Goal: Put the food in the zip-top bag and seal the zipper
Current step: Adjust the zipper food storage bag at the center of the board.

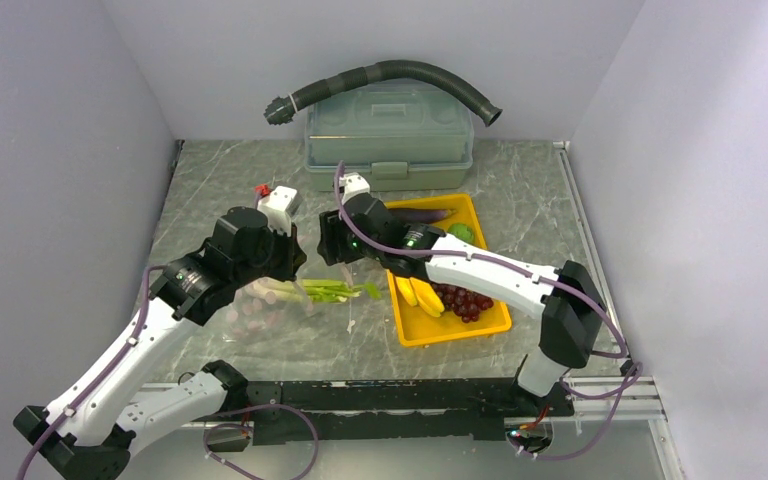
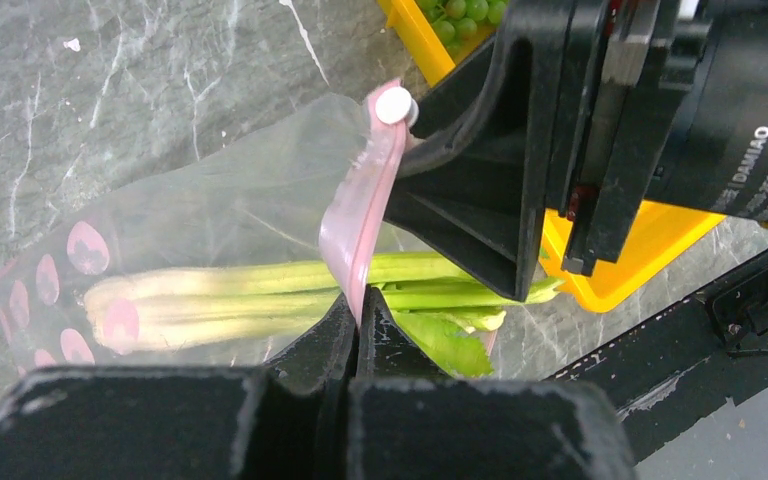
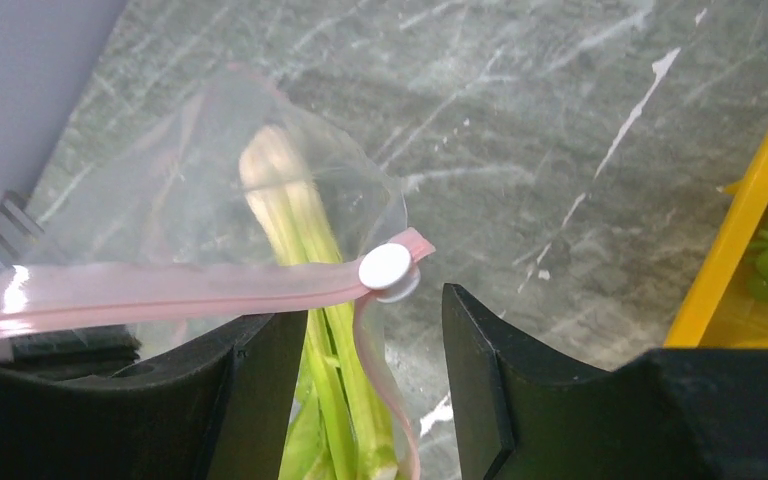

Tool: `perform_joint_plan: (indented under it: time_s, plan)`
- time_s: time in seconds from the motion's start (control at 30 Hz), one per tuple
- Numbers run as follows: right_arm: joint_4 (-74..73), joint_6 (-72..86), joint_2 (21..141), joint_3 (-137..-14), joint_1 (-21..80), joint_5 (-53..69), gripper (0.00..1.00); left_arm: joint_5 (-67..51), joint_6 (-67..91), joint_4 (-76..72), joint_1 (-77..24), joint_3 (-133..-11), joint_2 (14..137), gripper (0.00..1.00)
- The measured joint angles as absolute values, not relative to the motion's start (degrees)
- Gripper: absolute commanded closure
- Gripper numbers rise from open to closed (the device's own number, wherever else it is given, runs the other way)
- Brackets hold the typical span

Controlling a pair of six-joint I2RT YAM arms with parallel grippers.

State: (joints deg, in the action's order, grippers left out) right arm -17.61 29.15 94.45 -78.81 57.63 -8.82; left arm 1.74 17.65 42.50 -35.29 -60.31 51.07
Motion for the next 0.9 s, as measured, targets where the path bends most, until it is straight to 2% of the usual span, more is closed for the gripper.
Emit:
perform_joint_plan:
  time_s: [0.23, 0.5, 0.67, 0.73, 0.9]
  plan:
    - [-11.70, 30.65, 94.85, -77.34, 56.58, -8.38, 0.48, 1.74, 17.63, 42.48, -35.29, -60.31, 51.07, 1.00]
    - [-8.34, 32.36, 98.21, -77.34, 56.40, -8.43, 0.59, 1.78, 17.63, 42.50, -35.27, -60.20, 51.07, 1.00]
    - [-6.50, 33.15, 99.55, -77.10, 56.23, -8.45, 0.86, 1.78, 17.63, 42.48, -35.29, -60.20, 51.05, 1.00]
    - [-5.45, 33.36, 99.55, -76.97, 56.23, -8.43, 0.99, 1.76, 17.63, 42.50, -35.29, -60.20, 51.05, 1.00]
    - [-3.57, 33.43, 99.55, -76.97, 56.25, -8.47, 1.00, 1.76, 17.63, 42.48, -35.29, -60.20, 51.05, 1.00]
